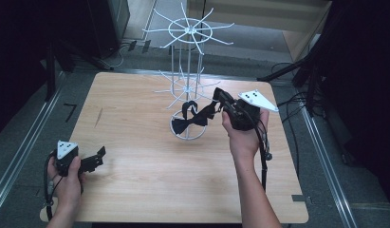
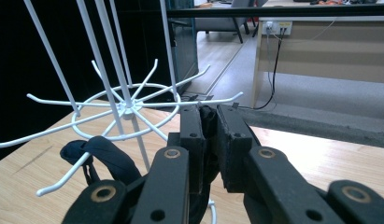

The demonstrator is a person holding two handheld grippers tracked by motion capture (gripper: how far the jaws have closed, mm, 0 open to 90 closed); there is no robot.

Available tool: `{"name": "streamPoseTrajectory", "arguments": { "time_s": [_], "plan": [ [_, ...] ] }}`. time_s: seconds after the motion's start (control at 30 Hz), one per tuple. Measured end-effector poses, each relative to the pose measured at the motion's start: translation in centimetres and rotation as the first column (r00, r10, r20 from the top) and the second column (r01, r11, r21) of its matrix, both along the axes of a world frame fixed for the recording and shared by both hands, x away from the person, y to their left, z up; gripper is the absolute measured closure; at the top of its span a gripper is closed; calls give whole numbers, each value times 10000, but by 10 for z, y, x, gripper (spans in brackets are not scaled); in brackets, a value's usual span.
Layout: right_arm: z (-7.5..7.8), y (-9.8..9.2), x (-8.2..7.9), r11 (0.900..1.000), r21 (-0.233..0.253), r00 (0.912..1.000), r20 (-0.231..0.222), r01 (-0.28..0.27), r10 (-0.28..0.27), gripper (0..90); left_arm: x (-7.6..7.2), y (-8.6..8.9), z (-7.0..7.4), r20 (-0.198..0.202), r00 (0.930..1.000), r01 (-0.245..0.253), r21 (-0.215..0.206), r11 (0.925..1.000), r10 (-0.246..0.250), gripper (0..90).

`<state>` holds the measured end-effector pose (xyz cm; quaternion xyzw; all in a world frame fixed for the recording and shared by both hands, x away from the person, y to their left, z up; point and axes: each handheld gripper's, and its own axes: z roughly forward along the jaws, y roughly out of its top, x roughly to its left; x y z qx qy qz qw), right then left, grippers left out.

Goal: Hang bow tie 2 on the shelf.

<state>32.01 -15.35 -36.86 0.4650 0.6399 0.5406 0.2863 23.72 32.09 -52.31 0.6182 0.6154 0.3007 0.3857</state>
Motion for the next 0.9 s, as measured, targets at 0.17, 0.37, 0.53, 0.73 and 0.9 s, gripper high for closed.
{"name": "streamPoseTrajectory", "arguments": {
  "time_s": [0.17, 0.37, 0.53, 0.73, 0.9],
  "plan": [
    [2, 4, 0, 10000, -5, 10000, 19, -53, 53, 829, 0, 0, 0, 8, 10000, 0, 0, 10000, 0, 0],
    [2, 10, 2, 9999, -30, 9999, 2, -107, 107, 829, 0, 0, 0, 10, 10000, 5, 0, 10000, -5, 0],
    [2, 15, 4, 9998, -39, 9998, 12, -191, 191, 828, 0, 0, 0, 17, 10000, 5, -4, 10000, -5, 0],
    [1, 20, 5, 9997, -80, 9997, -14, -229, 229, 829, 0, 0, 0, 20, 10000, 6, -6, 10000, -6, 0],
    [0, 24, 7, 9995, -126, 9996, -32, -275, 274, 828, 0, 0, 0, 6, 10000, 20, 15, 10000, -20, 0]
  ]
}}
